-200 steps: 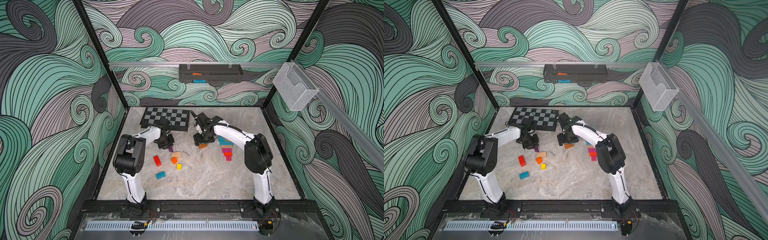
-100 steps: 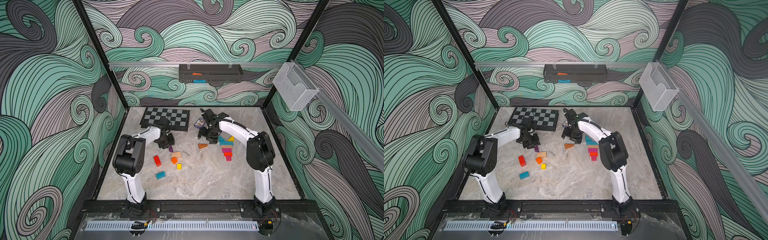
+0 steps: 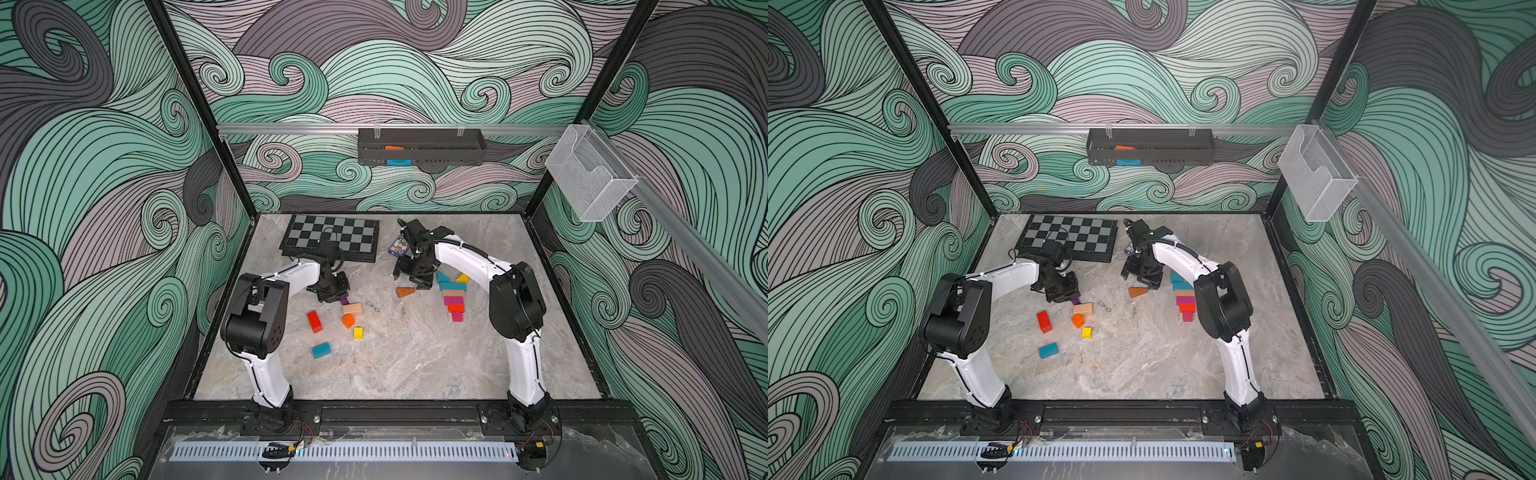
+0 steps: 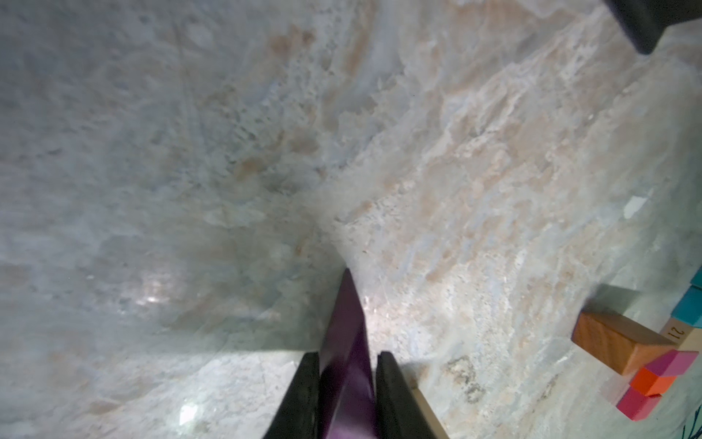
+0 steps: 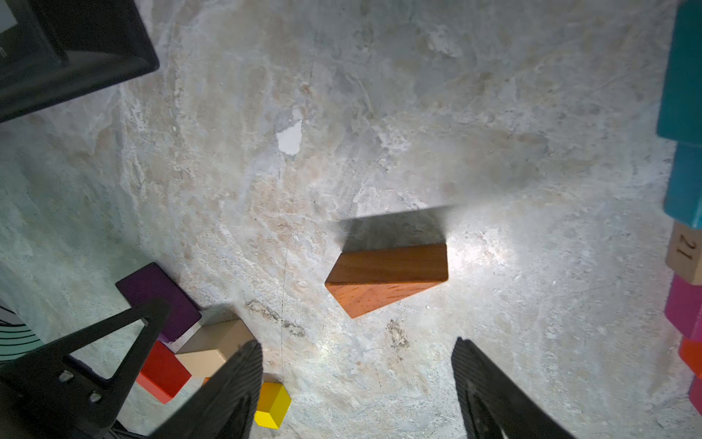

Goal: Assemble a carrot with building blocks
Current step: Move the building block to the center of the board.

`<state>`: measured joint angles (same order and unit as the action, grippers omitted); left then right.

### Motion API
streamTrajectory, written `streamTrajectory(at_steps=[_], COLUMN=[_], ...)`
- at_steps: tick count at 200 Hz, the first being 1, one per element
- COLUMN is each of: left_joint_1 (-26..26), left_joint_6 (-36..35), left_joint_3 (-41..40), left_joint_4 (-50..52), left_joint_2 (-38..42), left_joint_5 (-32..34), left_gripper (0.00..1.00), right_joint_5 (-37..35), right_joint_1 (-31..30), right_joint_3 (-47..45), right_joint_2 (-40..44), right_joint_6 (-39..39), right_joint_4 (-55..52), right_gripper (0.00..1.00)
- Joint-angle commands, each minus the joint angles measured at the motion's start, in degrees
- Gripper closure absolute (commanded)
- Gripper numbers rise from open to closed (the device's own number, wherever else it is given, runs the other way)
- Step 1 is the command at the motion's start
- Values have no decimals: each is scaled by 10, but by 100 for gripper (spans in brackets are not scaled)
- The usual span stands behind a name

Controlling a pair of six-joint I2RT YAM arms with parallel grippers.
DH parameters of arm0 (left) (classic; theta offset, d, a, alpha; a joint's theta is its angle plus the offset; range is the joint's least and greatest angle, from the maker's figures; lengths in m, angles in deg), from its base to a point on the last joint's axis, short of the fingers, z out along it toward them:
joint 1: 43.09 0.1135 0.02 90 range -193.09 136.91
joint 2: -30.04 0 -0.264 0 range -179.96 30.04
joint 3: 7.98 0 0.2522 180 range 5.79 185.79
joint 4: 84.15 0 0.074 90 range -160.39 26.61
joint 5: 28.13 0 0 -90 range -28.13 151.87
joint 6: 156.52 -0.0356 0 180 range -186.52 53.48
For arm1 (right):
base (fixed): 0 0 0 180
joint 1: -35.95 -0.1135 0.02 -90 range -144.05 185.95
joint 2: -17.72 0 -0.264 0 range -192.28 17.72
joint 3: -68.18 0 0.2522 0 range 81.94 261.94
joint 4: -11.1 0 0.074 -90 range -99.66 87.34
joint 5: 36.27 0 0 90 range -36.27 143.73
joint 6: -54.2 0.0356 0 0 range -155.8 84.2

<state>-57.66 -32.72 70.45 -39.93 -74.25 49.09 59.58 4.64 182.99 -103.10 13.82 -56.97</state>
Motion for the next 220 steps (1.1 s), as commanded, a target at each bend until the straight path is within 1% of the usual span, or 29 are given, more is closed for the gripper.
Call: streamTrajectory(at_steps=[1,17,25,74,130,174,220], left_joint_1=[-11,-17,-21,-62,-95,-105,-109], left_joint_6=[10,15,16,16,-7,-16,-13], left_joint_3=[15,25,31,98,197,203,203], left_joint_4=[-8,-11,-12,-9,37,54,51], left_joint_2=[-6,-13,-19,-71,-141,-141,-132], left_joint_5=[-9,-10,-9,-1,18,34,36], left_gripper=[79,86,87,86,83,75,54], right_joint_5=[-21,-27,-31,-39,-51,-56,-50], right_joint_1=[-2,-2,-2,-2,-2,-2,-2], right_joint_3=[-10,-11,-12,-17,-34,-38,-38], right_joint_2=[30,35,37,46,53,54,52], right_joint_6=[-17,-25,-28,-49,-74,-82,-85], right_joint_4=[-8,-8,-8,-7,-7,-5,2], right_gripper=[20,20,20,20,21,21,21])
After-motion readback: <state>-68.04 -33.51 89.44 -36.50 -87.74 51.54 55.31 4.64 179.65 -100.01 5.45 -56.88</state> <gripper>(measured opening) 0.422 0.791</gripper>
